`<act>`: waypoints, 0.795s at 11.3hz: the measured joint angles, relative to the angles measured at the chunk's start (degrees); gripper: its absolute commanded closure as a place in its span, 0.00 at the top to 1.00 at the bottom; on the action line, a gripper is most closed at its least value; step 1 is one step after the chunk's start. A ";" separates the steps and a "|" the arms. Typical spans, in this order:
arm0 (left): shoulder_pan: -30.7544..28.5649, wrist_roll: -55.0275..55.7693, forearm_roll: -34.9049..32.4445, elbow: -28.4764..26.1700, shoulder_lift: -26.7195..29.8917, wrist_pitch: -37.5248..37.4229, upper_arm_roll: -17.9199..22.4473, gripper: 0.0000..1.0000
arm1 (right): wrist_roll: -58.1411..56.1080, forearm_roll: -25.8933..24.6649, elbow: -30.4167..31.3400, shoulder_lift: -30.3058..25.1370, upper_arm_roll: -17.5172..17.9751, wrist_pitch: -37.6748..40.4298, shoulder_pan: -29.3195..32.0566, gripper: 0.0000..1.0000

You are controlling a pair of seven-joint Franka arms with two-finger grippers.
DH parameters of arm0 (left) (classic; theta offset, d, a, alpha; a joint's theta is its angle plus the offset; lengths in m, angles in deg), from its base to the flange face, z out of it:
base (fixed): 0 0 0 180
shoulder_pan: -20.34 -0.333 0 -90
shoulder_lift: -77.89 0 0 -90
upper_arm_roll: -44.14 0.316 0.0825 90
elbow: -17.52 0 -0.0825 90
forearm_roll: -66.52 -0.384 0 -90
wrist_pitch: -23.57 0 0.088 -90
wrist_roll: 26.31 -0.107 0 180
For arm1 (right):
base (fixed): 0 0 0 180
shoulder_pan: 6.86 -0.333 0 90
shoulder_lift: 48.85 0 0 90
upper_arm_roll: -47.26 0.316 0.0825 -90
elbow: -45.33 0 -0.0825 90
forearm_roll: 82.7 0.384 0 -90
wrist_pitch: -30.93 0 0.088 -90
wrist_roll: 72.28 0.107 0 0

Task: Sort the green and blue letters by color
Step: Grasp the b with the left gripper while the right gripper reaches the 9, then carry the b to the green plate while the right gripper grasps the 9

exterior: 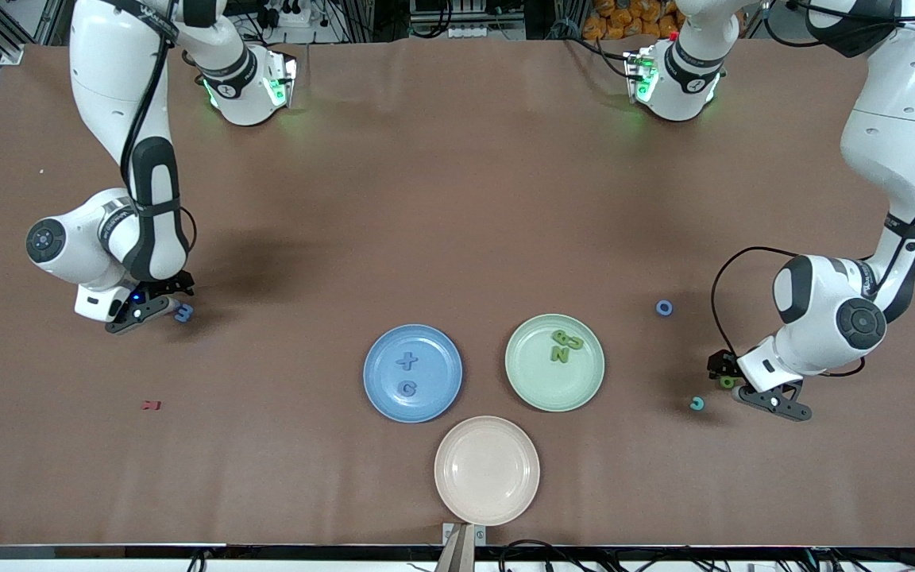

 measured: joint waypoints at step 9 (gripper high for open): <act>0.29 2.43 0.00 0.47 -0.12 0.39 -0.61 0.09 | -0.02 0.85 -0.25 -0.76 -0.37 -0.84 -0.12 0.00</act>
